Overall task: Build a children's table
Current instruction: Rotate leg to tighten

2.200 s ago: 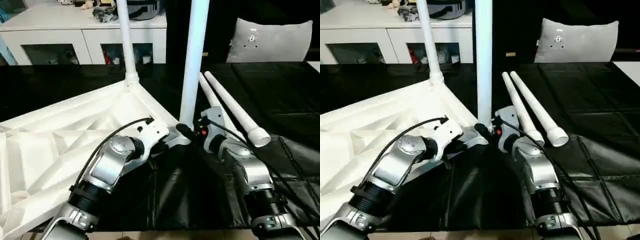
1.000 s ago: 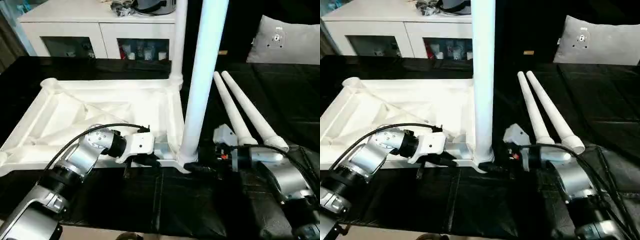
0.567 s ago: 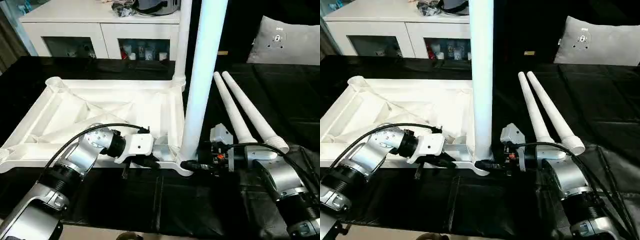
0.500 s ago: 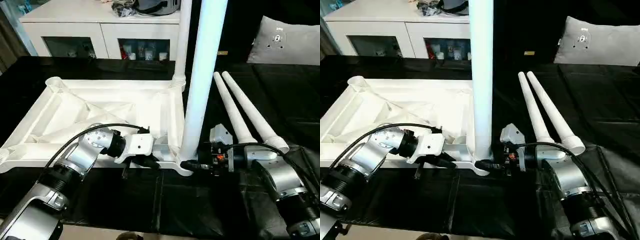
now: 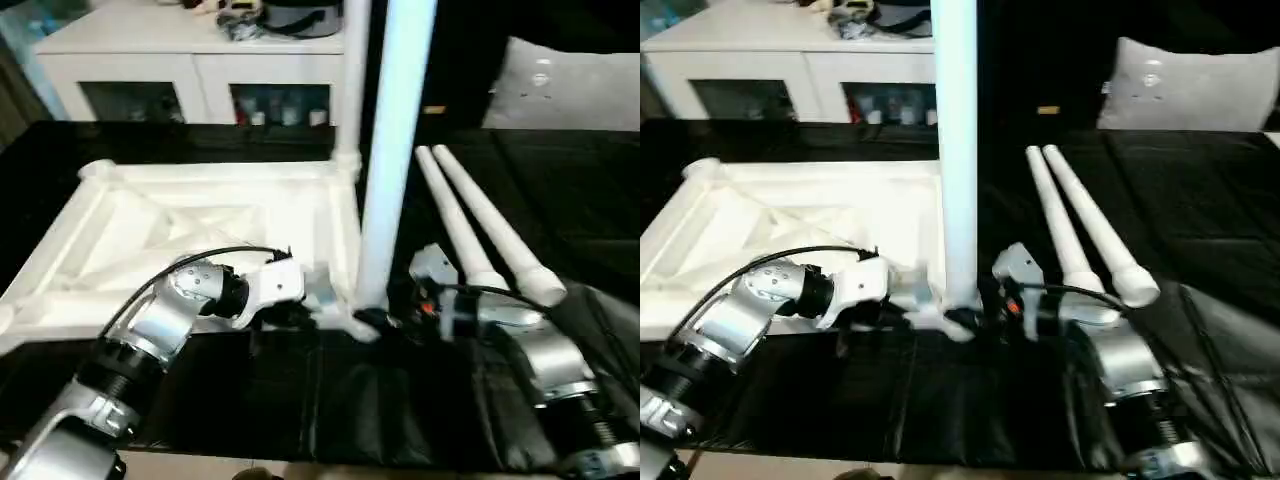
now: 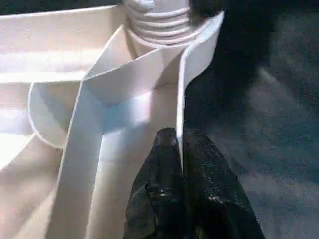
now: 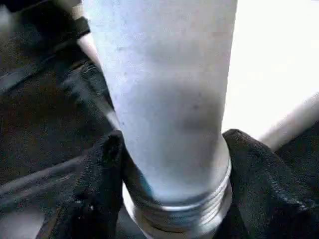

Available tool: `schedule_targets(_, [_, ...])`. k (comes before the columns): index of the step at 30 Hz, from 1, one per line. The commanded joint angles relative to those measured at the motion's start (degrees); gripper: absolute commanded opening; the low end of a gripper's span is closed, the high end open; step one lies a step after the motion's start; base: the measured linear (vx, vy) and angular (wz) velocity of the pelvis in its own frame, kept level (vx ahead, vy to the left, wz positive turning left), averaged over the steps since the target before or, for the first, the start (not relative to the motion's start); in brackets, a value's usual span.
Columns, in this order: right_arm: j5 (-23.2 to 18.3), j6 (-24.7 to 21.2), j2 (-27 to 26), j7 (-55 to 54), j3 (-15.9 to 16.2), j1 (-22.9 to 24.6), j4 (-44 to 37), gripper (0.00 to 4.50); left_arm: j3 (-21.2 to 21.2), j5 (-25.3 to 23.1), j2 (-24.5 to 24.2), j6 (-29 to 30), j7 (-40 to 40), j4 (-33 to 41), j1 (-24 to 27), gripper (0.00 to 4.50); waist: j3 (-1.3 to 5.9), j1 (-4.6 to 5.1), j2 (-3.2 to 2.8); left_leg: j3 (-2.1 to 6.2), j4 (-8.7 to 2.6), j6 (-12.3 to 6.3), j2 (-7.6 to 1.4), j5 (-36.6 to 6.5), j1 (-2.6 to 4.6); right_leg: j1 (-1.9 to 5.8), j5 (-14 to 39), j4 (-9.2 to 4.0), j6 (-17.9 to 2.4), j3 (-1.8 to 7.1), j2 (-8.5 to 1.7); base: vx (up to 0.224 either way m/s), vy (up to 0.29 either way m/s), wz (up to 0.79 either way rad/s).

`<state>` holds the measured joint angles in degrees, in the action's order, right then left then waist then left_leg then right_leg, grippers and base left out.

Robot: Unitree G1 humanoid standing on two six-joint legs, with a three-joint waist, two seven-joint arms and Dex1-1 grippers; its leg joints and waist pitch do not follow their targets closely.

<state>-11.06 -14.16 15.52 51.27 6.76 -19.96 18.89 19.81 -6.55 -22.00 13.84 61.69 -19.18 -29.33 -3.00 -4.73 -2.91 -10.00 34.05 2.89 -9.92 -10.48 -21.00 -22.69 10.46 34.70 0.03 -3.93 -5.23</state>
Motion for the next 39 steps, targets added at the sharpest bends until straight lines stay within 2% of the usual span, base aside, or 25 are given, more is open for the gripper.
schedule_targets(1, [-0.25, -1.9, -6.39, -8.3, 0.95, -2.46, 2.08, 2.68, -0.04, -0.24, 6.81, 6.99, -9.67, 4.6, 0.04, 0.0, 2.85, 0.37, 0.93, 1.61, -4.94, 1.11, -2.86, -20.25, 0.63, 1.93, 30.93, -5.71, -8.39, 2.19, -3.85, 0.0, 0.0, 0.0])
schedule_targets(3, [0.15, -2.23, -9.37, -13.73, -0.33, -3.7, 4.03, 2.68, -0.42, -2.75, 9.48, 9.58, -14.93, 5.48, -0.03, 0.0, 2.99, 1.36, 1.06, 1.81, -4.87, 1.24, -2.61, -20.52, 0.52, 1.83, 31.35, -5.93, -7.47, 1.87, -3.69, 0.0, 0.0, 0.0])
schedule_targets(5, [1.61, -1.37, -10.69, -17.77, -0.65, -4.64, 5.87, 2.67, 0.2, -4.63, 10.92, 10.32, -17.56, 5.83, 0.08, 0.0, 3.13, 1.82, 0.94, 1.77, -4.87, 0.48, -2.57, -19.76, 0.22, 1.98, 29.03, -6.03, -7.73, 1.9, -3.64, 0.0, 0.0, 0.0])
schedule_targets(7, [3.37, -0.83, -12.39, -23.47, -2.1, -5.75, 8.24, 2.67, 1.56, -6.45, 12.76, 12.54, -20.54, 7.52, 0.68, 0.0, 3.18, 2.08, 0.95, 1.5, -4.76, -0.37, -2.5, -19.16, 0.17, 1.8, 25.58, -5.94, -8.74, 2.07, -3.44, 0.0, 0.0, 0.0])
schedule_targets(9, [4.29, 0.25, -12.73, -25.7, -2.85, -6.2, 9.45, 2.67, 1.68, -6.54, 14.12, 13.53, -21.61, 8.3, 0.9, 0.0, 3.29, 1.99, 0.91, 1.26, -4.56, -0.87, -2.45, -18.16, 0.25, 1.74, 24.04, -5.92, -9.51, 2.23, -3.49, 0.0, 0.0, 0.0])
schedule_targets(10, [3.8, 0.23, -12.71, -25.1, -3.07, -6.1, 9.26, 3.23, 1.69, -6.48, 14.17, 13.54, -21.55, 8.37, 0.9, 0.0, 3.35, 1.87, 0.89, 1.22, -4.53, -1.03, -2.45, -17.88, 0.35, 1.73, 23.69, -5.9, -9.62, 2.23, -3.48, 0.0, 0.0, 0.0])
schedule_targets(11, [2.58, 0.23, -12.82, -23.95, -4.15, -5.78, 8.55, 3.23, 1.84, -6.55, 14.28, 14.11, -21.31, 8.96, 0.97, 0.0, 3.4, 1.81, 0.88, 1.18, -4.56, -1.53, -2.46, -17.2, 0.16, 1.97, 22.18, -5.74, -9.85, 2.3, -3.38, 0.0, 0.0, 0.0])
schedule_targets(12, [2.13, 0.3, -12.76, -23.44, -4.71, -5.5, 8.0, 3.37, 1.96, -6.69, 14.1, 14.45, -21.12, 9.37, 1.07, 0.0, 3.57, 1.6, 0.53, 1.29, -4.6, -1.82, -2.6, -15.82, -0.04, 2.16, 19.45, -5.32, -10.31, 2.31, -3.35, 0.0, 0.0, 0.0])
schedule_targets(13, [1.98, 0.39, -12.76, -23.28, -5.07, -5.33, 7.7, 3.37, 2.07, -6.83, 13.99, 14.83, -21.1, 9.74, 1.17, 0.0, 3.64, 1.62, 0.63, 1.24, -4.58, -2.0, -2.63, -15.26, -0.14, 2.27, 17.73, -5.21, -10.63, 2.33, -3.28, 0.0, 0.0, 0.0])
schedule_targets(15, [3.05, 1.81, -10.82, -22.33, -4.28, -4.35, 6.8, 3.63, 2.29, -6.88, 12.72, 13.94, -20.57, 9.46, 1.12, 0.0, 3.9, 1.31, 0.35, 1.1, -4.26, -2.66, -2.64, -12.56, -0.15, 2.36, 11.86, -4.66, -12.16, 2.33, -3.19, 0.0, 0.0, 0.0])
schedule_targets(17, [3.33, 2.49, -10.21, -22.1, -4.02, -4.09, 6.63, 3.81, 2.36, -6.75, 12.41, 13.87, -20.49, 9.49, 1.16, 0.0, 3.99, 1.03, 0.43, 0.94, -4.06, -3.32, -2.64, -11.33, -0.02, 2.35, 9.28, -4.4, -13.19, 2.35, -3.17, 0.0, 0.0, 0.0])
schedule_targets(18, [3.23, 3.17, -9.52, -21.46, -4.21, -3.57, 5.95, 3.83, 2.4, -6.6, 11.97, 13.64, -20.23, 9.43, 1.25, 0.0, 4.06, 1.01, 0.21, 0.96, -4.03, -3.65, -2.6, -10.26, -0.28, 2.65, 7.83, -4.19, -13.62, 2.3, -3.22, 0.0, 0.0, 0.0])
schedule_targets(20, [3.02, 3.91, -8.61, -20.36, -4.44, -3.04, 5.09, 3.93, 2.47, -6.34, 11.4, 13.15, -19.4, 9.26, 1.3, 0.0, 4.1, 0.8, 0.23, 1.0, -3.94, -4.05, -2.58, -9.59, -0.23, 2.73, 7.27, -4.13, -13.79, 2.21, -3.2, 0.0, 0.0, 0.0])
schedule_targets(21, [2.53, 5.86, -6.35, -17.76, -5.02, -1.91, 3.18, 4.19, 2.67, -6.14, 9.85, 11.16, -17.61, 8.17, 1.19, 0.0, 3.97, 0.7, 0.2, 0.92, -3.95, -4.2, -2.6, -10.41, -0.22, 2.64, 8.24, -4.41, -13.63, 2.22, -3.2, 0.0, 0.0, 0.0])
schedule_targets(22, [2.46, 6.11, -6.05, -17.41, -5.09, -1.77, 2.93, 4.24, 2.7, -6.12, 9.64, 10.88, -17.37, 8.02, 1.17, 0.0, 3.93, 0.61, 0.28, 0.91, -3.98, -4.22, -2.62, -10.97, -0.23, 2.68, 9.04, -4.51, -13.35, 2.23, -3.24, 0.0, 0.0, 0.0])
schedule_targets(23, [1.73, 6.67, -4.39, -14.63, -5.34, -1.08, 1.75, 4.24, 2.6, -5.6, 8.77, 10.12, -16.02, 7.33, 1.15, 0.0, 3.9, 0.58, -0.07, 0.99, -4.06, -4.1, -2.59, -11.79, -0.22, 2.68, 10.03, -4.5, -13.13, 2.19, -3.16, 0.0, 0.0, 0.0])
schedule_targets(24, [1.21, 7.29, -2.86, -12.14, -5.4, -0.47, 0.79, 4.37, 2.59, -5.19, 7.93, 9.13, -14.89, 6.67, 1.09, 0.0, 3.79, 0.59, 0.09, 0.99, -4.14, -3.92, -2.65, -13.14, -0.16, 2.7, 11.26, -4.72, -12.7, 2.18, -3.12, 0.0, 0.0, 0.0])
schedule_targets(26, [0.82, 8.27, -0.12, -8.22, -5.12, 0.34, -0.35, 4.37, 2.66, -4.3, 6.47, 7.01, -12.44, 5.48, 0.93, 0.0, 3.76, 0.62, 0.24, 1.05, -4.24, -3.75, -2.65, -13.92, -0.19, 2.75, 12.66, -4.83, -12.29, 2.14, -3.09, 0.0, 0.0, 0.0])
schedule_targets(29, [1.84, 11.46, 3.49, -4.4, -4.5, -0.16, 0.65, 4.37, 3.3, -3.48, 3.83, 3.91, -8.32, 3.14, 0.22, 0.0, 3.59, 0.61, 0.1, 1.02, -4.32, -3.14, -2.61, -15.95, 0.09, 2.49, 16.46, -5.21, -11.69, 2.18, -3.24, 0.0, 0.0, 0.0])
schedule_targets(31, [1.19, 11.62, 5.22, -0.46, -3.79, -0.37, 0.5, 4.37, 4.1, -2.77, 2.03, -0.12, -4.75, 1.73, -0.11, 0.0, 3.58, 0.71, 0.3, 1.07, -4.32, -3.17, -2.51, -15.73, -0.05, 2.59, 16.37, -5.19, -11.71, 2.16, -3.14, 0.0, 0.0, 0.0])
schedule_targets(33, [0.39, 11.34, 6.67, 3.29, -2.99, -0.4, 0.01, 4.37, 4.75, -2.17, 0.48, -2.36, -1.68, 0.9, -0.3, 0.0, 3.74, 0.69, 0.23, 1.11, -4.28, -3.59, -2.74, -14.86, -0.05, 2.65, 14.62, -4.83, -12.37, 2.26, -3.24, 0.0, 0.0, 0.0])
schedule_targets(34, [-0.56, 10.6, 8.06, 7.04, -2.15, -0.4, -0.59, 4.37, 5.27, -1.12, -1.03, -5.37, 1.92, 0.23, -0.38, 0.0, 3.85, 0.58, 0.42, 1.07, -4.15, -4.1, -2.71, -14.22, -0.07, 2.7, 13.33, -4.71, -12.87, 2.21, -3.2, 0.0, 0.0, 0.0])
schedule_targets(37, [-1.78, 9.48, 10.27, 13.11, -0.39, -0.72, -1.12, 4.37, 6.22, -0.25, -3.65, -9.97, 7.5, -1.51, -0.96, 0.0, 3.91, 0.09, 0.39, 0.94, -4.04, -5.2, -3.0, -12.4, -0.06, 2.68, 10.23, -4.2, -14.24, 2.2, -3.14, 0.0, 0.0, 0.0])
schedule_targets(38, [-1.44, 10.02, 10.64, 13.97, 0.23, -1.03, -0.79, 4.37, 6.66, -0.64, -4.35, -11.22, 8.3, -2.41, -1.36, 0.0, 3.88, -0.04, 0.56, 0.84, -4.01, -5.32, -2.97, -12.23, -0.03, 2.62, 10.28, -4.2, -14.39, 2.2, -3.12, 0.0, 0.0, 0.0])
schedule_targets(39, [-1.03, 10.7, 10.79, 14.43, 0.71, -1.33, -0.3, 4.37, 7.16, -1.18, -4.99, -12.62, 8.89, -3.33, -1.78, 0.0, 3.87, -0.42, 0.36, 0.86, -4.04, -5.17, -3.02, -12.46, 0.09, 2.48, 11.18, -4.21, -14.4, 2.2, -3.22, 0.0, 0.0, 0.0])
